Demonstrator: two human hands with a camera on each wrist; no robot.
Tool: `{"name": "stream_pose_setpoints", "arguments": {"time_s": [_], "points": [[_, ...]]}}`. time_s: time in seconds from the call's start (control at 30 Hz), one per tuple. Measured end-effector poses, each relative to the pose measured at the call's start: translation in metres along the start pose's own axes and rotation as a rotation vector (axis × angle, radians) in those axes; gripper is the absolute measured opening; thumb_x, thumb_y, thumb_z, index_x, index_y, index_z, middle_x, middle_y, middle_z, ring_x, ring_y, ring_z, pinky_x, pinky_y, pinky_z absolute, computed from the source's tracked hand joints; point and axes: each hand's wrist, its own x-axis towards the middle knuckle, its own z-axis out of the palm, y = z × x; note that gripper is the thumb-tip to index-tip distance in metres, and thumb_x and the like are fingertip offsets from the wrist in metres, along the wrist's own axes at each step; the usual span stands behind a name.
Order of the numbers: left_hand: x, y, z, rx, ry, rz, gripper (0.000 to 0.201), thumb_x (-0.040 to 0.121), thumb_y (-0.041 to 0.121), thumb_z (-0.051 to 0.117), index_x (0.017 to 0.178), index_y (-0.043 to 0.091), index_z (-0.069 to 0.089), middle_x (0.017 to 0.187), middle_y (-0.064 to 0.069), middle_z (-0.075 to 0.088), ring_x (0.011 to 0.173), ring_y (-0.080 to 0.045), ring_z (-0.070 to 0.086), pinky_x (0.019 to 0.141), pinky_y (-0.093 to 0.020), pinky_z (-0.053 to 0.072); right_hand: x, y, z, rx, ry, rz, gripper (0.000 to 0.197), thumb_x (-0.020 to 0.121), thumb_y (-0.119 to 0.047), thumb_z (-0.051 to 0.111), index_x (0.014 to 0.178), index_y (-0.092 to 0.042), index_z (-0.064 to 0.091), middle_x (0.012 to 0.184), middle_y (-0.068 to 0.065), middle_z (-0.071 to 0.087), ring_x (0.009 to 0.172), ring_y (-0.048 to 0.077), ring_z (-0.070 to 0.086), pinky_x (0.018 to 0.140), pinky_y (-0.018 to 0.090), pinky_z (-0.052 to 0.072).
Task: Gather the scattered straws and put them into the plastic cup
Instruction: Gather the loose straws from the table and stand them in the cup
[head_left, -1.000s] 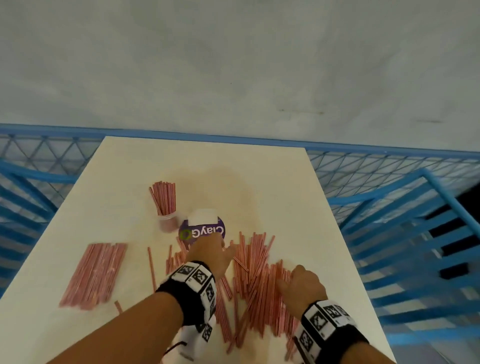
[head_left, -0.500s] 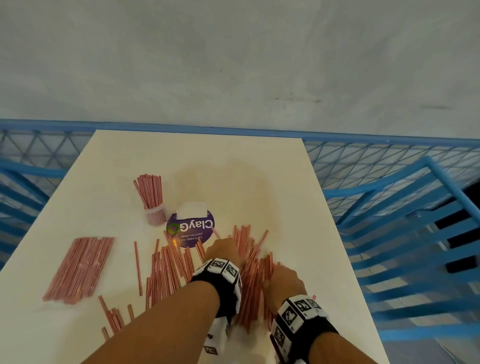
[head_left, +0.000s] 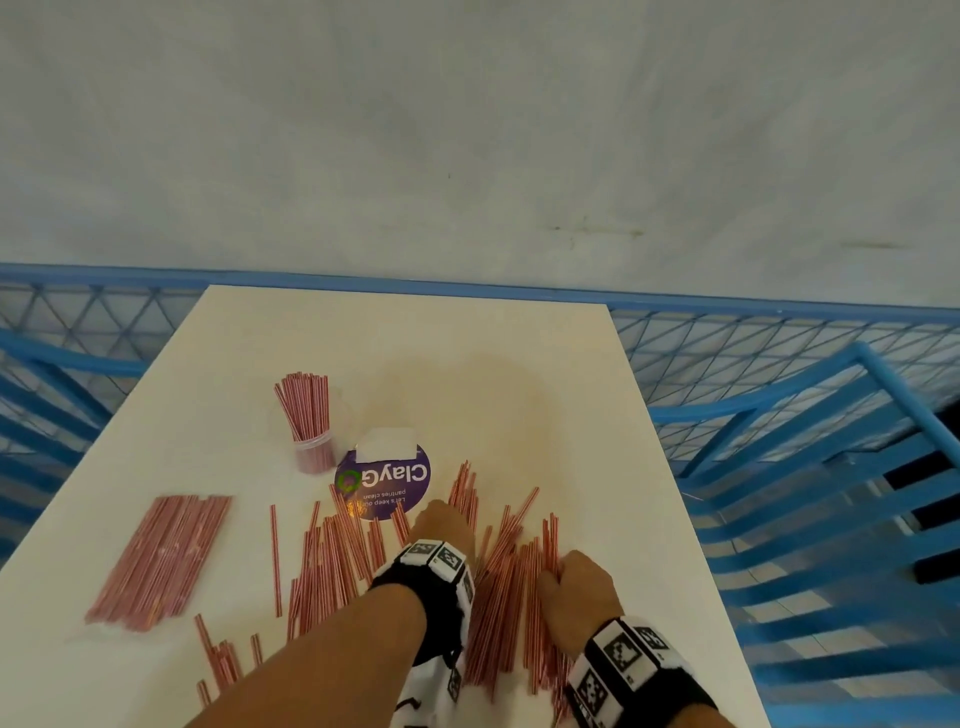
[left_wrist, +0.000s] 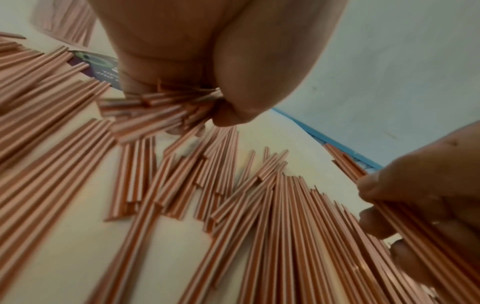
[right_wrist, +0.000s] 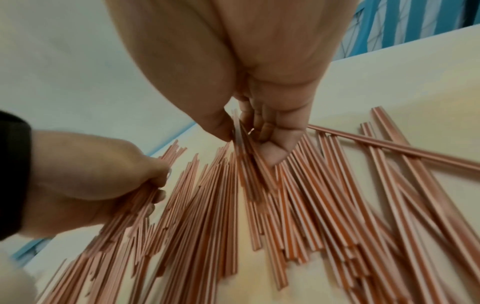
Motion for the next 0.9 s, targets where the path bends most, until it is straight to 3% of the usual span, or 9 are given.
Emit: {"name": "stream_pose_setpoints", "arguments": {"time_s": [0.17,0.2,0.3,0.4,0.5,0.57,0.67,0.8,0.9], "points": [[-0.009,-0.010,-0.015,-0.071,0.098,0.095,0.033,0.098,0.013,0.040,0.126,-0.003,0.042,0.123,-0.017,0.057,0.113,-0.030,0.058,0.091,-0.034,0.046,-0.004,0.003,0.002,0.166,0.017,-0.020,0.020,0.097,-0.032,0.040,0.085,-0.017,0.046,0.075,-0.001,0.058,0.064,0.016,0.061,0.057,0.032,0.052],[-0.013,-0.012,-0.016,-0.103,0.082,0.135,0.030,0.099,0.013,0.037,0.123,-0.003,0.043,0.119,-0.017,0.058,0.109,-0.031,0.059,0.089,-0.035,0.047,-0.009,0.001,0.001,0.186,0.027,-0.034,0.020,0.097,-0.031,0.039,0.085,-0.016,0.045,0.072,-0.001,0.056,0.062,0.015,0.058,0.056,0.032,0.050],[-0.021,-0.023,-0.014,-0.382,0.013,0.211,0.019,0.099,0.017,0.034,0.092,0.008,0.049,0.080,-0.008,0.050,0.069,-0.023,0.052,0.067,-0.036,0.042,-0.019,-0.007,-0.002,0.220,0.036,-0.106,0.021,0.099,-0.030,0.034,0.091,-0.015,0.046,0.070,-0.004,0.048,0.056,0.009,0.042,0.052,0.023,0.036],[-0.039,-0.027,-0.015,-0.610,0.025,0.218,0.039,0.096,0.033,0.044,0.061,0.018,0.036,0.053,0.003,0.033,0.046,-0.014,0.030,0.053,-0.026,0.027,-0.031,-0.021,-0.002,0.218,0.052,-0.159,0.021,0.097,-0.032,0.038,0.087,-0.016,0.049,0.070,-0.005,0.050,0.056,0.009,0.042,0.053,0.022,0.037],[-0.057,-0.024,-0.027,-0.726,-0.013,0.254,0.053,0.085,0.059,0.054,0.054,0.022,0.033,0.042,0.009,0.029,0.034,-0.009,0.026,0.041,-0.020,0.026,-0.043,-0.037,0.001,0.173,0.081,-0.253,0.014,0.092,-0.026,0.047,0.080,-0.020,0.048,0.069,-0.006,0.052,0.054,0.007,0.043,0.051,0.018,0.037],[-0.063,-0.023,-0.037,-0.817,-0.032,0.272,0.051,0.080,0.059,0.062,0.058,0.020,0.038,0.040,0.010,0.029,0.030,-0.007,0.025,0.037,-0.017,0.027,-0.054,-0.051,0.002,0.126,0.081,-0.305,0.012,0.091,-0.023,0.050,0.080,-0.021,0.047,0.071,-0.007,0.055,0.054,0.005,0.046,0.048,0.017,0.039],[-0.063,-0.027,-0.050,-0.853,0.007,0.292,0.044,0.077,0.048,0.071,0.060,0.017,0.046,0.037,0.011,0.034,0.031,-0.005,0.031,0.042,-0.018,0.033,-0.066,-0.068,0.007,0.084,0.076,-0.341,0.007,0.091,-0.022,0.051,0.084,-0.020,0.049,0.075,-0.004,0.060,0.056,0.006,0.052,0.051,0.020,0.048],[-0.067,-0.034,-0.062,-0.805,0.060,0.327,0.046,0.085,0.036,0.065,0.052,0.019,0.038,0.043,0.008,0.036,0.030,-0.004,0.031,0.037,-0.015,0.030,-0.074,-0.080,0.013,0.081,0.083,-0.368,0.011,0.088,-0.015,0.051,0.079,-0.019,0.046,0.074,-0.003,0.057,0.056,0.007,0.048,0.049,0.020,0.042],[-0.073,-0.037,-0.070,-0.828,0.083,0.363,0.040,0.089,0.031,0.059,0.057,0.017,0.040,0.050,0.004,0.038,0.042,-0.010,0.036,0.043,-0.017,0.032,-0.080,-0.086,0.019,0.103,0.053,-0.373,0.012,0.089,-0.021,0.054,0.080,-0.014,0.050,0.074,-0.002,0.058,0.056,0.010,0.048,0.053,0.021,0.044]]}}
